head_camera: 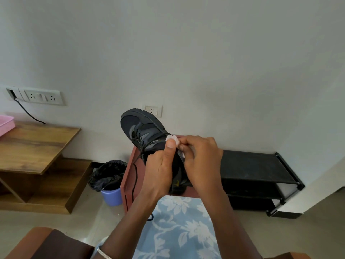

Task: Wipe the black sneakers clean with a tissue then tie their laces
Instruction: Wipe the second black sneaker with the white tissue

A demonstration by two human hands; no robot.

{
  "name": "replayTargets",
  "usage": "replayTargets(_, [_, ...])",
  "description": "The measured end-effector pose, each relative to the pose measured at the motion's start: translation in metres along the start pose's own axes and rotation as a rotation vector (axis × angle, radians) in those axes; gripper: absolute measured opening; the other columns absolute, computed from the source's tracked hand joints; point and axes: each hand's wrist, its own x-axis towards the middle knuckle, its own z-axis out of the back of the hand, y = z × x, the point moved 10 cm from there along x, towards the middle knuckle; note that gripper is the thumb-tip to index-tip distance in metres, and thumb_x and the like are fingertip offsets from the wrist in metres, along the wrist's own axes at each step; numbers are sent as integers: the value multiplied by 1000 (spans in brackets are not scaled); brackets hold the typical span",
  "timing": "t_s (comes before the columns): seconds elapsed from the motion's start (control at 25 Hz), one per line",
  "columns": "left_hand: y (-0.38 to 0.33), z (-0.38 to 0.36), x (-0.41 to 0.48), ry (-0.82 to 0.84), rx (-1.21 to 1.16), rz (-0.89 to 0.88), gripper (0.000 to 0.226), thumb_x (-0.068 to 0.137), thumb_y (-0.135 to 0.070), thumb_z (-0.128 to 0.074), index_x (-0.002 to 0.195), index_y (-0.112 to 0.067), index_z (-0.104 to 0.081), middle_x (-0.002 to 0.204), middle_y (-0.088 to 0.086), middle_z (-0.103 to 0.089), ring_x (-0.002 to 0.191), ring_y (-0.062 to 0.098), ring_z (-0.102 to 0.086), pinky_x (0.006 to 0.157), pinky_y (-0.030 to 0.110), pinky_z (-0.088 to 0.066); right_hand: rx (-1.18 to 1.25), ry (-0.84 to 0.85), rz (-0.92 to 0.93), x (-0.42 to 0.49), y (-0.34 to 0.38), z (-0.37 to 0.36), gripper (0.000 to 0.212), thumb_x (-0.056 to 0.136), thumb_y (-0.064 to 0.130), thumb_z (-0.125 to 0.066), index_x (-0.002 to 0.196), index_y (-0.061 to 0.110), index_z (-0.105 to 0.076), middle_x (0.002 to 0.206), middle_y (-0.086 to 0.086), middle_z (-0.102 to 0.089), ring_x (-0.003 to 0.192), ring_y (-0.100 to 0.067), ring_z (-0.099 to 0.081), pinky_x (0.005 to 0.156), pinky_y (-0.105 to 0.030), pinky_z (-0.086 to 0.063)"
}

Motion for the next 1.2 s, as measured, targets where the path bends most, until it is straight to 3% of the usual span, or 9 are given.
replayTargets(0.08, [6,5,2,-16,16,35,67,95,-63,-32,64,-11,-57,62,0,-53,58,10,-46,61,29,-38,9,-45,66,-14,-2,10,21,91,13,-69,97,31,-77,96,11,-74,95,-18,-56,82,-39,-44])
replayTargets(0.16, [8,6,6,-2,13,-17,76,85,-73,-35,64,-1,-46,61,5,-46,57,13,-40,59,34,-35,0,-72,105,-26,-6,15,23,86,6,-74,92,28,-79,91,8,-75,88,-20,-58,77,-37,-47])
replayTargets(0.32, [-9,-6,1,123,41,-254,87,78,-79,-54,65,6,-43,57,21,-40,54,32,-35,52,48,-34,41,-93,84,-13,-9,17,20,86,2,-68,87,19,-78,84,2,-74,81,-15,-49,66,-12,-34])
replayTargets(0.48, [-16,-20,-6,242,54,-334,81,82,-70,-61,73,8,-47,63,24,-47,58,38,-43,53,51,-38,109,3,104,18,-9,7,20,91,6,-62,93,16,-79,87,-4,-74,83,-23,-62,74,-36,-51])
replayTargets(0.56, [-15,-20,-3,257,89,-346,72,83,-63,-66,67,3,-42,56,16,-39,53,32,-36,48,43,-33,120,39,152,19,-7,9,20,91,6,-65,96,20,-79,90,1,-74,85,-20,-65,77,-36,-54])
replayTargets(0.64, [-13,-17,-2,259,155,-374,63,85,-53,-71,60,-8,-35,51,-4,-31,48,12,-29,47,29,-27,119,121,131,15,-13,17,19,91,9,-70,97,23,-80,92,6,-74,86,-12,-67,77,-19,-51])
replayTargets(0.8, [0,-15,1,279,177,-343,45,85,-39,-76,66,-8,-51,55,-8,-44,51,9,-40,48,24,-33,47,353,45,-8,-31,32,18,89,16,-76,102,28,-80,98,12,-73,87,-1,-66,74,-5,-47])
replayTargets(0.92, [1,-23,0,322,175,-360,31,84,-43,-75,87,-13,-66,73,1,-67,66,22,-64,60,44,-54,23,272,64,-7,-30,33,17,89,17,-76,101,27,-81,97,11,-73,83,-3,-66,73,-8,-47])
replayTargets(1.2, [9,-30,0,368,241,-390,52,82,-52,-66,88,0,-59,77,18,-63,71,38,-61,61,55,-51,149,29,142,22,-20,19,11,87,10,-73,94,17,-79,86,4,-71,76,-6,-62,67,-13,-44])
